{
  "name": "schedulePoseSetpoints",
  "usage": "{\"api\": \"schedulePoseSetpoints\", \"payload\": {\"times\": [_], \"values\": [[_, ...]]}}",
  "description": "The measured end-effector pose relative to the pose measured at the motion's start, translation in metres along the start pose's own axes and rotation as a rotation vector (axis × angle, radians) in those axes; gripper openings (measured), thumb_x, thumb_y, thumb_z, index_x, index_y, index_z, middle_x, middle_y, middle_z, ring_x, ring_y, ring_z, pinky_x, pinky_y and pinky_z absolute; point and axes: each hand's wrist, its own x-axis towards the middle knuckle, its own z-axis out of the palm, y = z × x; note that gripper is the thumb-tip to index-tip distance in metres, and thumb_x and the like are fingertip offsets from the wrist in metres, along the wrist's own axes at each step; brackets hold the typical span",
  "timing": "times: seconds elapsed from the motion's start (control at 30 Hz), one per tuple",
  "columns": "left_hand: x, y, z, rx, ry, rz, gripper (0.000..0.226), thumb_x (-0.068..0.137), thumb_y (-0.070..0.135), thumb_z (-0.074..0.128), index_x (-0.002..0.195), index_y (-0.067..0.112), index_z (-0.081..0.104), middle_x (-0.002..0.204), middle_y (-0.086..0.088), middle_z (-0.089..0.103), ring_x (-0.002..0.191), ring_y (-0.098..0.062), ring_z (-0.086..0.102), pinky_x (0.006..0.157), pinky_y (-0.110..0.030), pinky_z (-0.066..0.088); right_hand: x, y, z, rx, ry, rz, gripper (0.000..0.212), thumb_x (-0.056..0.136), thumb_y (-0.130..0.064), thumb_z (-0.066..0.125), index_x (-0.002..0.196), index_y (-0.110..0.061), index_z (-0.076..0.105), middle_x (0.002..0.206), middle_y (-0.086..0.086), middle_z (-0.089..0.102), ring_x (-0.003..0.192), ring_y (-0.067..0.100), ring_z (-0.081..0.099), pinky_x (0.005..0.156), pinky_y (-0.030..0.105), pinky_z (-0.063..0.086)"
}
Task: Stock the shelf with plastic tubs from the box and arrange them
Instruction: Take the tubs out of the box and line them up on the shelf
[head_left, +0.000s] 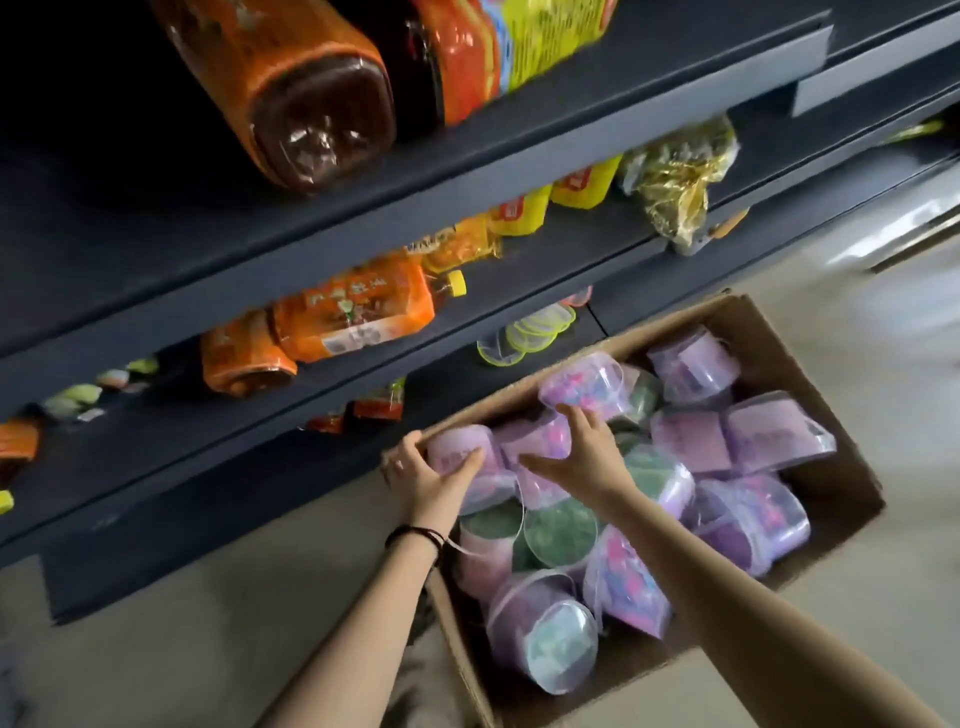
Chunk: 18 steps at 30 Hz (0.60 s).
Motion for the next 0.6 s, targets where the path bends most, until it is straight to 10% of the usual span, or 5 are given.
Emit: {"api": "schedulePoseSetpoints", "payload": {"times": [0.23, 0.47, 0.6], "values": [[0.008, -0.027, 0.035, 0.05, 0.122, -0.027, 0.086, 0.07, 0.045, 0.08, 0.136, 0.024, 0.029, 0.091, 0.017, 0.025, 0.085, -0.017, 0.038, 0.078, -0.026, 0.035, 0.011, 0.021, 0.031, -0.13, 0.1, -0.027, 0.078, 0.064, -0.041, 0.084, 0.129, -0.012, 0.052, 0.128, 0.015, 0.043, 0.118, 0.037, 0.038, 0.099, 0.037, 0.033], [-0.004, -0.027, 0.021, -0.003, 0.01, -0.117, 0.1, 0.062, 0.024, 0.09, 0.141, 0.022, 0.029, 0.137, -0.01, 0.037, 0.122, -0.026, 0.042, 0.098, -0.033, 0.04, -0.023, 0.026, 0.01, -0.121, 0.133, -0.028, 0.067, 0.058, -0.034, 0.088, 0.104, -0.003, 0.05, 0.103, 0.013, 0.056, 0.097, 0.035, 0.048, 0.086, 0.035, 0.029], [0.0, -0.019, 0.013, 0.145, -0.191, -0.19, 0.103, 0.066, 0.037, 0.086, 0.148, 0.037, 0.025, 0.152, -0.01, 0.027, 0.134, -0.029, 0.036, 0.105, -0.037, 0.039, -0.02, 0.027, -0.005, -0.135, -0.005, 0.005, 0.092, 0.059, -0.042, 0.085, 0.133, -0.015, 0.037, 0.125, 0.008, 0.048, 0.115, 0.031, 0.043, 0.094, 0.038, 0.037]]}}
